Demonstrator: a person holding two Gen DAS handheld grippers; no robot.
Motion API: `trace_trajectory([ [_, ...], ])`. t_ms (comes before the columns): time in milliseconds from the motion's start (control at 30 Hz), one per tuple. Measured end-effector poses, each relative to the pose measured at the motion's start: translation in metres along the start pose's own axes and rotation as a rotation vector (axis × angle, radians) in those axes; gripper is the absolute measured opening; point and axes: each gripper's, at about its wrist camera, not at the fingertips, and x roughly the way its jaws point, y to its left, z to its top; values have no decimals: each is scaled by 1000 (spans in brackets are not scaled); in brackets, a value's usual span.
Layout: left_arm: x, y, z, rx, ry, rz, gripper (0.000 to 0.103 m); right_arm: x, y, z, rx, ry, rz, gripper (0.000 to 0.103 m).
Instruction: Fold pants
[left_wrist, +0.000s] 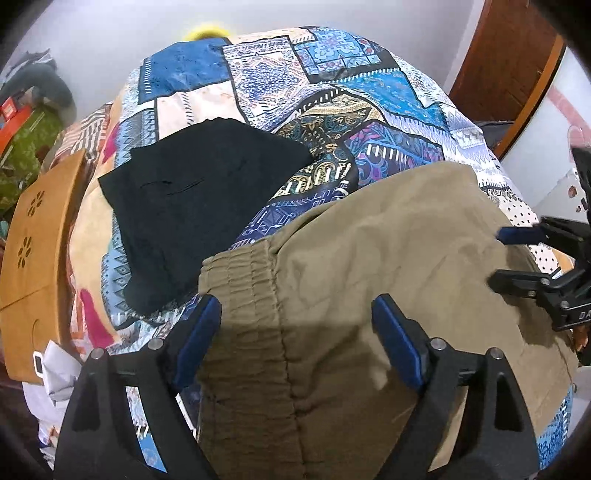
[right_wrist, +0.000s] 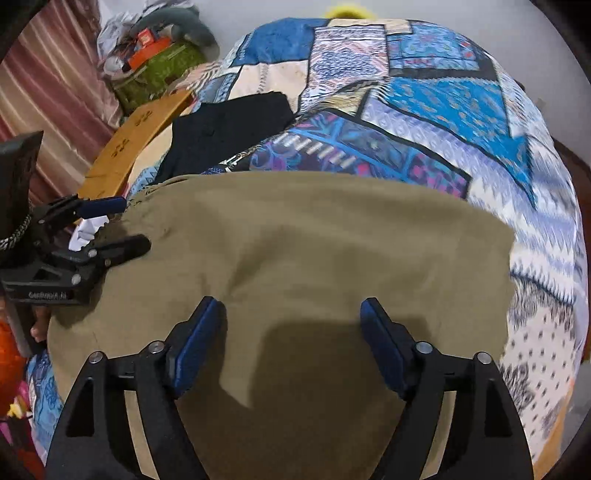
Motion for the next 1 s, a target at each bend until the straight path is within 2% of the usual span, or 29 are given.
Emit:
trace_trajectory([
  [467, -49, 18, -53, 6, -77, 119, 87, -49, -8, -79, 86, -64, -83, 77],
  [700, -75, 17, -74, 16, -120, 149, 87, -65, 5, -93, 93, -99, -114, 77],
  [800, -90, 15, -81, 1, -153, 176, 87, -77, 15, -92, 89, -145, -115, 77],
  [900, -105, 17, -87, -56, -174, 143, 87, -88, 30, -85, 75, -205, -98, 77],
  [1000, -112, 22, -89, -125, -157, 61, 87, -95, 47, -75, 53, -259, -79, 77],
])
